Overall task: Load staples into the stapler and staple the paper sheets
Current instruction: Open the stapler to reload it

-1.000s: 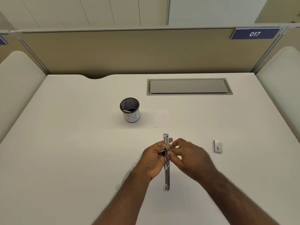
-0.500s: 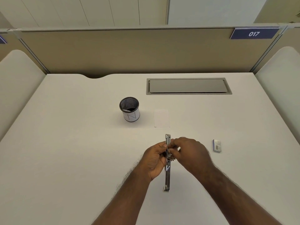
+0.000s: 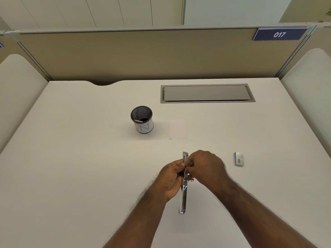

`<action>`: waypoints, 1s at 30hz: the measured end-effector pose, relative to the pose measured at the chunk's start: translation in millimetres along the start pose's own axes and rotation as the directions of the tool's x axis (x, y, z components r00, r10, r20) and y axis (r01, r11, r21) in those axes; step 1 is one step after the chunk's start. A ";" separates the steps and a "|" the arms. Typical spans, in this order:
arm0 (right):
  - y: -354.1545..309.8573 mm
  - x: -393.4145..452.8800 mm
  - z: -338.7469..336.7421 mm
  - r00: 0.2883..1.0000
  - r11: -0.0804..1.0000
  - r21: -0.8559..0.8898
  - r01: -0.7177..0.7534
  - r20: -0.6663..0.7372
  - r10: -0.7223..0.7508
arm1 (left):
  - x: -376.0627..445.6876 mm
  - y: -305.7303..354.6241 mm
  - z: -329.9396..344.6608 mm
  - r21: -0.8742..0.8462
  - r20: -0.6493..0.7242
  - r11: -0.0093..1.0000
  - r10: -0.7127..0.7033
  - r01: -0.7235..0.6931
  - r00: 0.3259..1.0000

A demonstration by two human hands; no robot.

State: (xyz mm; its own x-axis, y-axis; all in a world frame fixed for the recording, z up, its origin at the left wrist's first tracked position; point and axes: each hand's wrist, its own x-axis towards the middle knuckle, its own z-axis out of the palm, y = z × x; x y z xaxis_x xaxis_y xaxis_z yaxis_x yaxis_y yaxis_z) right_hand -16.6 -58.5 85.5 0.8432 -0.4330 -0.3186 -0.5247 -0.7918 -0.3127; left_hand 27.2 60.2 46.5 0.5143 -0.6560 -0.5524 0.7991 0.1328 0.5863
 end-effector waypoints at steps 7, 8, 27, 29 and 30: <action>1.1 -1.9 8.2 0.999 0.998 0.065 -0.018 -0.050 0.021 | 4.9 0.9 -1.4 0.053 -0.042 0.999 0.010 -0.008 0.999; 0.9 -1.7 8.9 0.999 0.997 0.068 -0.021 -0.044 0.025 | 4.9 1.0 -1.6 0.052 -0.041 0.999 0.009 -0.007 0.999; 4.9 11.8 13.8 0.996 0.999 -0.024 0.049 0.074 -0.047 | 9.4 -10.7 -11.9 0.022 -0.104 0.999 -0.038 0.040 0.994; 5.4 12.1 14.4 0.996 0.998 -0.014 0.059 0.073 -0.058 | 9.8 -11.1 -12.6 0.017 -0.117 0.999 -0.041 0.044 0.992; 5.7 12.1 14.8 0.995 0.998 -0.007 0.065 0.071 -0.064 | 9.8 -11.2 -12.8 0.017 -0.121 0.999 -0.045 0.047 0.992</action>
State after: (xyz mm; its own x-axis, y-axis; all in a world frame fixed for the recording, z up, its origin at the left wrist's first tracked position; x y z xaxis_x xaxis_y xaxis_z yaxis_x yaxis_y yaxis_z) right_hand -11.1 -62.0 66.7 0.8648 -0.3493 -0.3605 -0.4678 -0.8215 -0.3261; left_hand 27.3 61.8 26.9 0.5120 -0.5666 -0.6456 0.8171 0.0894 0.5696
